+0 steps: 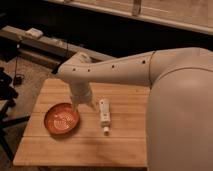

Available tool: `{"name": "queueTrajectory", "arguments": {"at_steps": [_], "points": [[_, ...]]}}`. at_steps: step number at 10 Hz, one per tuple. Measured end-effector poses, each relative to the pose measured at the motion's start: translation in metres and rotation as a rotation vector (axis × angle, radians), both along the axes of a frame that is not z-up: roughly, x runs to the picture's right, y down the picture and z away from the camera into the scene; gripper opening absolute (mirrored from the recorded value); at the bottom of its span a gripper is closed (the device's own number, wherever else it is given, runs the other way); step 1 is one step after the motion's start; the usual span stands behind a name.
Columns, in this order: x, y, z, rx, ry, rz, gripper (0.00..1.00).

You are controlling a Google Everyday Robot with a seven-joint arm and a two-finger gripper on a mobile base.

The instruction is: Place the bottle in the ceramic bowl

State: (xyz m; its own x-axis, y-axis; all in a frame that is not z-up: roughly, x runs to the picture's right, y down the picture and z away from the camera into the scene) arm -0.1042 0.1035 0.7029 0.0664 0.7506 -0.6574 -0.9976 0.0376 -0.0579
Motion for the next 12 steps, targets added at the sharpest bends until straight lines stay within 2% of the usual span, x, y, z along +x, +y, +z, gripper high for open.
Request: {"name": "queueTrajectory", "arguments": {"at_steps": [5, 7, 8, 10, 12], "points": [[0.000, 0.000, 0.000, -0.001, 0.000, 0.000, 0.65], [0.004, 0.002, 0.006, -0.020, -0.013, 0.000, 0.65], [0.012, 0.002, 0.013, -0.035, -0.020, 0.005, 0.65], [0.039, 0.000, 0.047, -0.067, -0.036, 0.020, 0.65], [0.054, -0.001, 0.079, -0.084, -0.056, 0.019, 0.65]]}}
